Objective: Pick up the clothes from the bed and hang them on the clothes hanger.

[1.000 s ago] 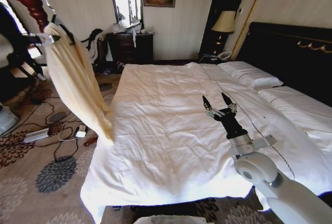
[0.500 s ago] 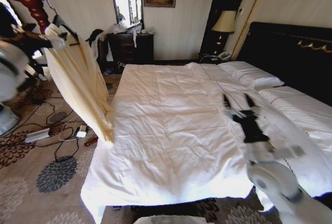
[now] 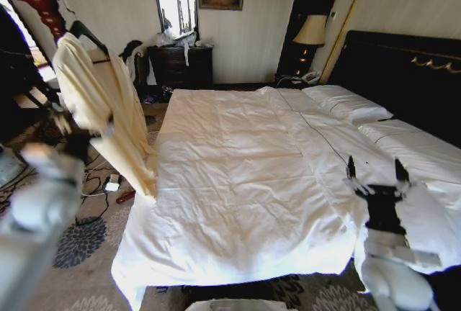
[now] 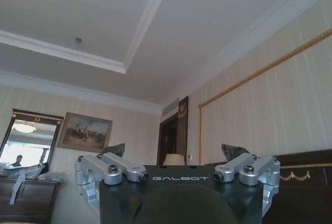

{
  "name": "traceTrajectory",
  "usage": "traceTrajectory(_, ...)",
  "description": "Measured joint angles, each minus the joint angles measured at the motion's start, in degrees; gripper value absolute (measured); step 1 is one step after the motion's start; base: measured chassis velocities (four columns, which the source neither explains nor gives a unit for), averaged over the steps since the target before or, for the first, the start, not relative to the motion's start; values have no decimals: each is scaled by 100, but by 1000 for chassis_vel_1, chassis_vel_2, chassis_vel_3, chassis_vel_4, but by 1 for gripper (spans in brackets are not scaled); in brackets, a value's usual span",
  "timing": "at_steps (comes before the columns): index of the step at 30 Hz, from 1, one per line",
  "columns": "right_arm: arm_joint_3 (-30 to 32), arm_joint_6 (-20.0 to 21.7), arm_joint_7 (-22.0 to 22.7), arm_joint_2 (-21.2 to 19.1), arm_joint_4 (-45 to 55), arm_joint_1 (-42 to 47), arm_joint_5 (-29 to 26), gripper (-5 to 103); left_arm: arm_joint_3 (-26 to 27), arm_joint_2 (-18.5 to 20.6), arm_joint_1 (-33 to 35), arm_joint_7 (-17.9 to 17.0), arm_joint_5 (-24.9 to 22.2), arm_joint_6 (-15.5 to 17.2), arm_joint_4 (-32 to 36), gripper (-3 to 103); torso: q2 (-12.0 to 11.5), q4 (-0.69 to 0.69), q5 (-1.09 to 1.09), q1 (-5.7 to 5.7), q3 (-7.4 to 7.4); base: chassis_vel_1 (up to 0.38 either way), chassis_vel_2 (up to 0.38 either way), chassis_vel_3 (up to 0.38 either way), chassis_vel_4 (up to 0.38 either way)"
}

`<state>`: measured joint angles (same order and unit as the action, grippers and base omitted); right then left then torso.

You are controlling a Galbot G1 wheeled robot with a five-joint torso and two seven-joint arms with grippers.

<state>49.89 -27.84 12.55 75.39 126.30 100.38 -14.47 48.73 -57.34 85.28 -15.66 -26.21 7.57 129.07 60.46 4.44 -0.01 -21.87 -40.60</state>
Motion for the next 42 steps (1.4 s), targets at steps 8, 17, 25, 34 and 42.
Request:
traceTrajectory(8,-911,48,146,289,27,369,552,100,-809,-1938,1166,470,1502,-293,922,100,0,1,4,0,0,0,0,0,0)
traceTrajectory(17,-1327,316,282,285,754,825,848,100,-1172,-2380,1708,836,1903,-94,1473,100,0,4,2,0,0,0,0,0,0)
traceTrajectory(25,-1325,329,286,267,762,824,847,100,-1172,-2342,1719,842,1860,-69,1460,100,0,3,1,-1,-1,0,0,0,0)
traceTrajectory(34,-1315,332,286,258,761,816,830,100,-1166,-2315,1719,841,1831,-66,1435,100,-1,3,1,-1,-1,0,0,0,0)
traceTrajectory(42,-1312,332,285,255,757,812,823,100,-1163,-2306,1719,837,1821,-63,1427,100,-1,3,1,-1,-1,0,0,0,0)
